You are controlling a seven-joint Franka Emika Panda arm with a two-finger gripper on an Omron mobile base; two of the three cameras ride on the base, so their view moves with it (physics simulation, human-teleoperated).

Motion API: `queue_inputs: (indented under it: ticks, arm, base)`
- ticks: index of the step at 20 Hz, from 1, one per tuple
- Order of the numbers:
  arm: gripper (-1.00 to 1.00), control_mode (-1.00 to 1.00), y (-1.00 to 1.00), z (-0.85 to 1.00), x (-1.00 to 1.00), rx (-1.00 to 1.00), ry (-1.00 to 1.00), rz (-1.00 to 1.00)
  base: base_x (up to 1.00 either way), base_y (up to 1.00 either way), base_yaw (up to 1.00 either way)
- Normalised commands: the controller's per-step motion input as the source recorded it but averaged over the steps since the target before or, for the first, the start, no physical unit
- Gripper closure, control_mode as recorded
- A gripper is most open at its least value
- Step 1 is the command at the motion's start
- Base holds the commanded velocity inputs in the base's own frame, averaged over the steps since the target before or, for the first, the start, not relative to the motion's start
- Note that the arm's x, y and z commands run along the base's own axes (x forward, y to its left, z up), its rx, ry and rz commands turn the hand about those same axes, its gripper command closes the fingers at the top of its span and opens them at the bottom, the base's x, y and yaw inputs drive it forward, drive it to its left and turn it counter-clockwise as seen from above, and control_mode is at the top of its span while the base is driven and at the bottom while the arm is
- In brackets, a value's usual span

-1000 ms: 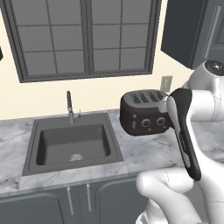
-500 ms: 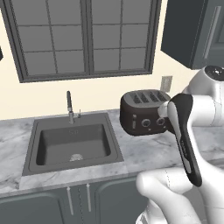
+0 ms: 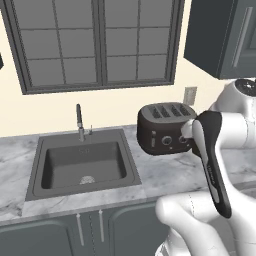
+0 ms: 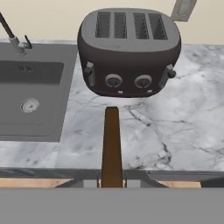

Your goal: Start the toaster. Once the lever pops up, take the bread to the plate on the dining counter.

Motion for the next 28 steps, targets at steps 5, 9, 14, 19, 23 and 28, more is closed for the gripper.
queue_inputs:
  ticks: [5, 9, 14, 19, 23, 28]
  arm:
    - [1.00, -1.00, 0.00, -0.17, -0.14, 0.00, 0.00, 0.00]
    - [1.00, 1.00, 0.00, -0.03, -0.03, 0.00, 0.00, 0.00]
    - [1.00, 1.00, 0.00, 0.00, 0.00, 0.00, 0.00, 0.00]
    - [1.00, 1.00, 0.00, 0.00, 0.00, 0.00, 0.00, 0.00]
    - [1.00, 1.00, 0.00, 0.00, 0.00, 0.00, 0.00, 0.00]
    - [1.00, 1.00, 0.00, 0.00, 0.00, 0.00, 0.00, 0.00]
  base:
    - [0.00, 0.00, 0.00]
    - [-0.13, 0.00, 0.00]
    - [-0.31, 0.06, 0.02]
    - [-0.42, 0.25, 0.13]
    - [-0.28, 0.43, 0.33]
    - [-0.20, 0.50, 0.50]
